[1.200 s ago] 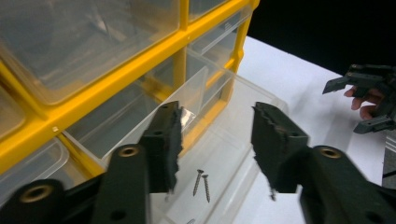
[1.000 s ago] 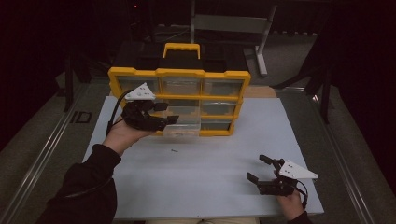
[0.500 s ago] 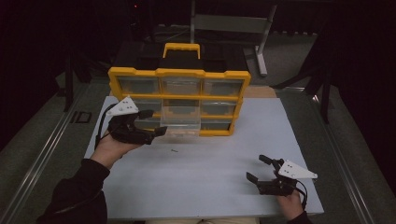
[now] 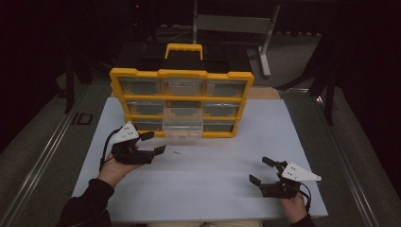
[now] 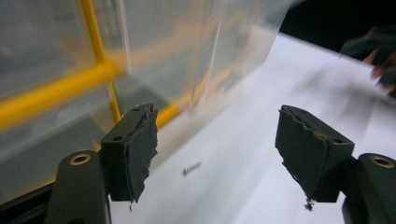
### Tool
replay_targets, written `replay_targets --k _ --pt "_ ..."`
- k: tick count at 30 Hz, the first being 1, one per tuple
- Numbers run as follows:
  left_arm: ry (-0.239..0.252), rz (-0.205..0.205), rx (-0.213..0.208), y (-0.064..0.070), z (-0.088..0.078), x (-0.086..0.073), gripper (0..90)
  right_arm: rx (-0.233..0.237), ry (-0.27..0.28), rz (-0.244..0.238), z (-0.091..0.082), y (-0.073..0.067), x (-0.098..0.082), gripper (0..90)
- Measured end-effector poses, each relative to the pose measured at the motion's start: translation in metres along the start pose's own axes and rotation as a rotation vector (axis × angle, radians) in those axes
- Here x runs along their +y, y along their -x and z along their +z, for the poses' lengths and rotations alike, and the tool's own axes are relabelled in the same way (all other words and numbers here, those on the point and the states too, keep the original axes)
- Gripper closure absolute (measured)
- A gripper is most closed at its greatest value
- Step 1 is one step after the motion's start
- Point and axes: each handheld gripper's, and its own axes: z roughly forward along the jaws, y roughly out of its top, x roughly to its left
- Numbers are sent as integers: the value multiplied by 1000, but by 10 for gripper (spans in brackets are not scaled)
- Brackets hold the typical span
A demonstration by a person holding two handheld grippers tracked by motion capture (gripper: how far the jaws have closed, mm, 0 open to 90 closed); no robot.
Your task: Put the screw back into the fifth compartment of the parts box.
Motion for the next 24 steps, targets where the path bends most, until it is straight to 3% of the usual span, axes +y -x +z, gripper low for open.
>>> replay_targets --k 6,12,15,24 --pt "-60 30 -4 -2 22 -25 405 0 1 -1 0 0 0 136" --pt "-80 109 13 -1 38 -35 453 1 1 0 -1 0 0 136" --pt "-86 160 -4 2 44 -38 486 1 2 0 -1 0 0 137" --pt "-74 142 -89 -2 65 -42 537 2 2 1 -1 0 0 136"
